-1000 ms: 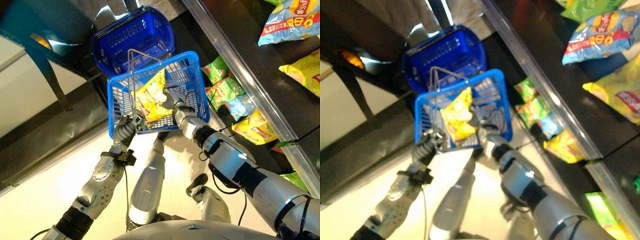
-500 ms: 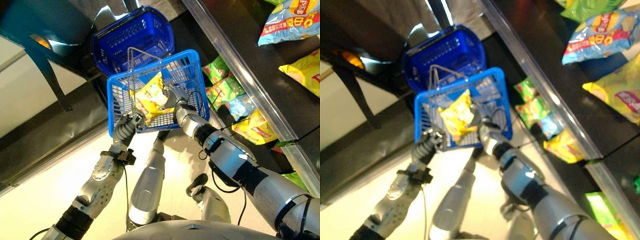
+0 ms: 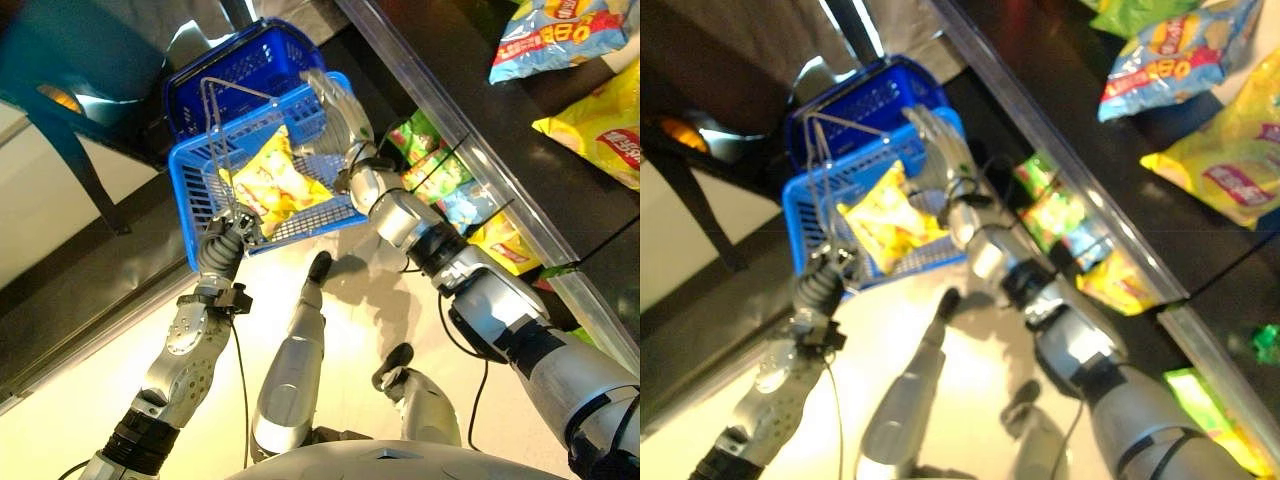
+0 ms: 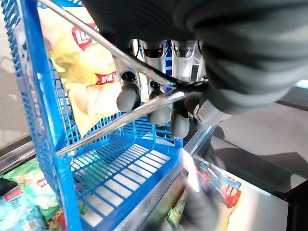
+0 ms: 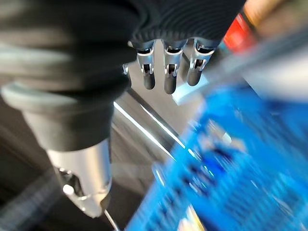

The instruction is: Pick up the snacks into the basket

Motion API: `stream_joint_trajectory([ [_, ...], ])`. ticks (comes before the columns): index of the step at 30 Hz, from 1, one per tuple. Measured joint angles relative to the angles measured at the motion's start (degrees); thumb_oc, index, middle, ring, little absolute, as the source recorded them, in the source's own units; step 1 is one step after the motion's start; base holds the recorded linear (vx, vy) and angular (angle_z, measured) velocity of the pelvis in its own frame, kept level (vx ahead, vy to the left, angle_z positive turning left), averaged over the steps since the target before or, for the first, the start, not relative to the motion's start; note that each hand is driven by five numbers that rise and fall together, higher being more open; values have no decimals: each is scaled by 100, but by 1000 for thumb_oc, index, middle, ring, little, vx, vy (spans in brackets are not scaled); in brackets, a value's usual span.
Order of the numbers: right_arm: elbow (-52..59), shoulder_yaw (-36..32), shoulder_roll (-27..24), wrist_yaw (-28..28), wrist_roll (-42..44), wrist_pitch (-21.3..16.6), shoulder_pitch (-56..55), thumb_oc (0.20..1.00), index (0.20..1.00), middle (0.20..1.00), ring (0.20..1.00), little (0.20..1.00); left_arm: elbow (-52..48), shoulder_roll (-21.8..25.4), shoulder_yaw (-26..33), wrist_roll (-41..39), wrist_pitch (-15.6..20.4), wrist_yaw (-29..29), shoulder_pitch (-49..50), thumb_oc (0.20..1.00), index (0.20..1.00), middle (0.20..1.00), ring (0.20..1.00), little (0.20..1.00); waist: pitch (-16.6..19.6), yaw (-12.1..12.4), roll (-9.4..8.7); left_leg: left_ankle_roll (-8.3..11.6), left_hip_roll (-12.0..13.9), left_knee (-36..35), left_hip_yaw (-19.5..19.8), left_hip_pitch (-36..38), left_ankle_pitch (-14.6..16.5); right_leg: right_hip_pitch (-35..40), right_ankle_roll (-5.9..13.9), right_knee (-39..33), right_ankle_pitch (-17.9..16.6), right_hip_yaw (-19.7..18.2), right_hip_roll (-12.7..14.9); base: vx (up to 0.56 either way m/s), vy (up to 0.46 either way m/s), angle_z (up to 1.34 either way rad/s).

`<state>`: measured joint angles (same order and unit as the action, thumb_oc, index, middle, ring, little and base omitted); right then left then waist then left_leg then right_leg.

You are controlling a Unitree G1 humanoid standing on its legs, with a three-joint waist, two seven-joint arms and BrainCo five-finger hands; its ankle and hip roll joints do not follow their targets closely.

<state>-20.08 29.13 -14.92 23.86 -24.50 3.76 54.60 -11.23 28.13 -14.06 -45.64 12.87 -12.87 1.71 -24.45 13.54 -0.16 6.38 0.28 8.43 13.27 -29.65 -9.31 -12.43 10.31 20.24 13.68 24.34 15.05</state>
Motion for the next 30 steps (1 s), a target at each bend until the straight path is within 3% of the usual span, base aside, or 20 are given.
stream_joint_trajectory([
  [4,885,-443,-321,68,-82,-17,-645,1000,1000,1000,1000,1000,438,-16,91,448,17,-135,17,200,200,200,200,200,38,-161,-73,-9,41,2,-80,-1,-7,-83,-16,46,-19,-101,-9,-14,-7,-14],
  [9,1551,-598,-458,90,167,-340,-1205,1000,1000,1000,1000,1000,1079,-98,181,878,14,-195,116,200,200,200,200,200,44,-332,-113,-10,106,5,-189,2,-6,-174,-41,47,-53,-246,-41,-8,-6,-13],
  [11,1959,-582,-436,-87,894,-732,-1532,1000,1000,1000,1000,1000,1368,-161,198,933,11,-199,132,200,200,200,200,200,46,-339,-162,-11,144,6,-253,42,-7,-173,-52,46,-61,-311,-58,9,-23,-15],
  [14,2379,-352,-568,-791,2918,-1416,-2035,1000,1000,1000,1000,1000,1912,-225,208,1112,-122,-173,190,200,200,200,200,200,63,-440,-334,-17,197,-10,-401,250,11,-19,-62,-18,-67,-387,-78,35,-2,-14],
  [17,2418,-163,-690,-1460,4631,-1656,-2260,1000,1000,1000,1000,1000,2405,-264,214,1117,-142,-74,222,200,200,200,200,200,146,-402,-488,-16,241,-153,-545,502,20,116,-66,-67,-86,-486,-83,31,9,-16],
  [21,2428,-165,-957,-2077,5504,-1719,-2826,1000,1000,1000,1000,1000,3121,-359,269,1266,-228,-27,250,200,200,200,200,200,223,-522,-573,-43,306,-344,-774,838,26,309,-56,-287,-239,-675,-105,39,16,-28],
  [22,2378,-153,-996,-2138,5567,-1693,-2924,1000,1000,1000,1000,1000,3295,-410,346,1399,-236,-16,226,200,200,200,200,200,228,-464,-567,-48,319,-384,-830,923,19,370,-47,-360,-286,-701,-110,35,22,-31],
  [26,2218,-137,-1065,-2389,5567,-1624,-3528,1000,1000,1000,1000,1000,3964,-531,454,1707,-252,-1,223,200,200,200,200,200,508,-676,-541,-102,363,-542,-1010,1073,9,502,-24,-741,-511,-844,-168,40,31,-24],
  [30,1366,-89,-1019,-2673,5536,-1436,-4115,1000,1000,1000,1000,1000,5096,-920,718,1913,-245,61,155,200,200,200,200,200,855,-794,-512,-109,368,-792,-1323,1563,0,920,18,-1258,-769,-1089,-186,49,30,-34],
])
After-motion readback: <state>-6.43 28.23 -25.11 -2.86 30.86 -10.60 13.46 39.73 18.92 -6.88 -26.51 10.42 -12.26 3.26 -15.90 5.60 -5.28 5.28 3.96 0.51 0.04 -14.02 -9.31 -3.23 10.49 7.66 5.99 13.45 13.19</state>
